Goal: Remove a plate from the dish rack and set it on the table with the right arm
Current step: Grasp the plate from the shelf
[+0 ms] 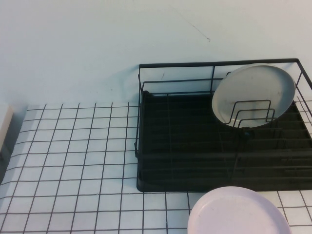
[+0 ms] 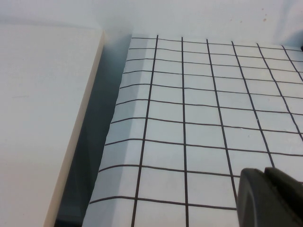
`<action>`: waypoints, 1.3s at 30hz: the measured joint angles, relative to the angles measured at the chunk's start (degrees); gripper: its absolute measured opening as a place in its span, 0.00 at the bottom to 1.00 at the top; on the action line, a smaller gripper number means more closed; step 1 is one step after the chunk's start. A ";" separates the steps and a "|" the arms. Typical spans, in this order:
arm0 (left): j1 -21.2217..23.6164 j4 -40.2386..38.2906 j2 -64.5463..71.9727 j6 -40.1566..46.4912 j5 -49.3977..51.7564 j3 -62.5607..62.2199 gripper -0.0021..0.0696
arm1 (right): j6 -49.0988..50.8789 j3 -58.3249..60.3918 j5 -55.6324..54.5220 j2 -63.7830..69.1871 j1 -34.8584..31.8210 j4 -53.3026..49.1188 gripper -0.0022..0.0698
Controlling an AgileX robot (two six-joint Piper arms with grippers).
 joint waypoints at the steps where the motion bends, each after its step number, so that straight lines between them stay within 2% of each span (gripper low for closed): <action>1: 0.00 0.00 0.00 0.00 0.00 0.00 0.02 | -1.75 -1.78 -1.39 2.46 0.00 0.00 0.65; 3: 0.00 0.00 0.00 0.00 0.00 0.00 0.02 | -5.64 -6.15 -4.53 8.86 0.00 -0.05 0.71; 6: 0.00 0.00 0.00 0.00 0.00 0.00 0.02 | -10.53 -12.68 -6.33 18.91 0.00 -0.18 0.74; 11: 0.00 0.00 0.00 0.00 0.00 0.00 0.02 | -17.55 -21.96 -6.32 33.68 0.00 -0.41 0.75; 18: 0.00 0.00 0.00 0.00 0.00 0.00 0.02 | -21.41 -32.59 -5.89 48.94 0.00 -0.41 0.75; 19: 0.00 0.00 0.00 0.00 0.00 0.00 0.02 | -21.78 -36.63 -5.89 54.88 0.00 -0.41 0.75; 23: 0.00 0.00 0.00 0.00 0.00 0.00 0.02 | -24.41 -39.02 -5.89 59.22 0.00 1.20 0.75; 30: 0.00 0.00 0.00 0.00 0.00 0.00 0.02 | -33.70 -42.14 -7.17 64.80 0.00 9.77 0.75; 34: 0.00 0.00 0.00 0.00 0.00 0.00 0.02 | -34.99 -43.98 -8.45 68.23 0.00 12.27 0.75; 36: 0.00 0.00 0.00 0.00 0.00 0.00 0.02 | -35.38 -44.49 -8.45 69.49 0.00 12.69 0.71; 38: 0.00 0.00 0.00 0.00 0.00 0.00 0.02 | -37.10 -44.57 -8.34 70.22 0.00 12.73 0.61; 39: 0.00 0.00 0.00 0.00 0.00 0.00 0.02 | -38.24 -44.62 -7.92 70.36 0.00 12.73 0.52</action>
